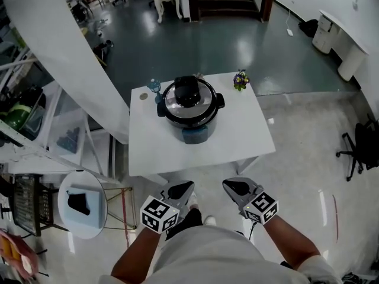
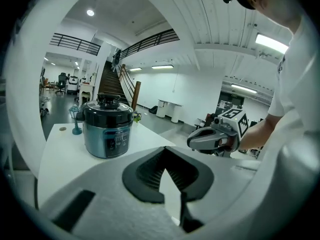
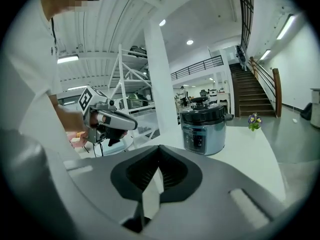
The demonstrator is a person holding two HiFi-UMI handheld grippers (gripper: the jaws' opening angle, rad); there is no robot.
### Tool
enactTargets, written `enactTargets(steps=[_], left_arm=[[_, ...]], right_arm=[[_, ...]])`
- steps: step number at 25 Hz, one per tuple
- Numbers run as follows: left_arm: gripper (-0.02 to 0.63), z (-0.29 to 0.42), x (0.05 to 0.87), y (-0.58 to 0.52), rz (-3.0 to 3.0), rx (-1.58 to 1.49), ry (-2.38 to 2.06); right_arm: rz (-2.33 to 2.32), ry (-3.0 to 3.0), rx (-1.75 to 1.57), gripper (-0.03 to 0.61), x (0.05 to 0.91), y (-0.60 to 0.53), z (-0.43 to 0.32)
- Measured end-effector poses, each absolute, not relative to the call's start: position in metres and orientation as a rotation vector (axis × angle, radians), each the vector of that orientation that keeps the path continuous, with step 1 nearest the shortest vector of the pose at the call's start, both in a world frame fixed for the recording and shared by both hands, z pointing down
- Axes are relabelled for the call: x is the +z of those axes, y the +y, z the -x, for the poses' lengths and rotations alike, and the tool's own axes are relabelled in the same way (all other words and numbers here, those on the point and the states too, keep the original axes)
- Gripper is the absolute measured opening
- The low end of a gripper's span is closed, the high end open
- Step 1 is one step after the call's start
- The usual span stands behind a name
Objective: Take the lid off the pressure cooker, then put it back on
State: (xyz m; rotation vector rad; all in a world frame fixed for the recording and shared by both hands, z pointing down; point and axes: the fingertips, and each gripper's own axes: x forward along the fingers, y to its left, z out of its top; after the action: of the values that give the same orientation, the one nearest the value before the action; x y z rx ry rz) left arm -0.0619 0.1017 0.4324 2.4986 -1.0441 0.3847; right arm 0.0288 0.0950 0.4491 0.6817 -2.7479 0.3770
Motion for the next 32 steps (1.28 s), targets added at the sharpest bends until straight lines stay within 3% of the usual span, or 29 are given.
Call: enactTargets(steps=[32], left_arm=[[0.006,0.032,0.448,0.183,-2.531,0.488,-1.042]], right_arm=[[-0.689,-2.759,0.398,0.012,0.455,0.176,-0.058]])
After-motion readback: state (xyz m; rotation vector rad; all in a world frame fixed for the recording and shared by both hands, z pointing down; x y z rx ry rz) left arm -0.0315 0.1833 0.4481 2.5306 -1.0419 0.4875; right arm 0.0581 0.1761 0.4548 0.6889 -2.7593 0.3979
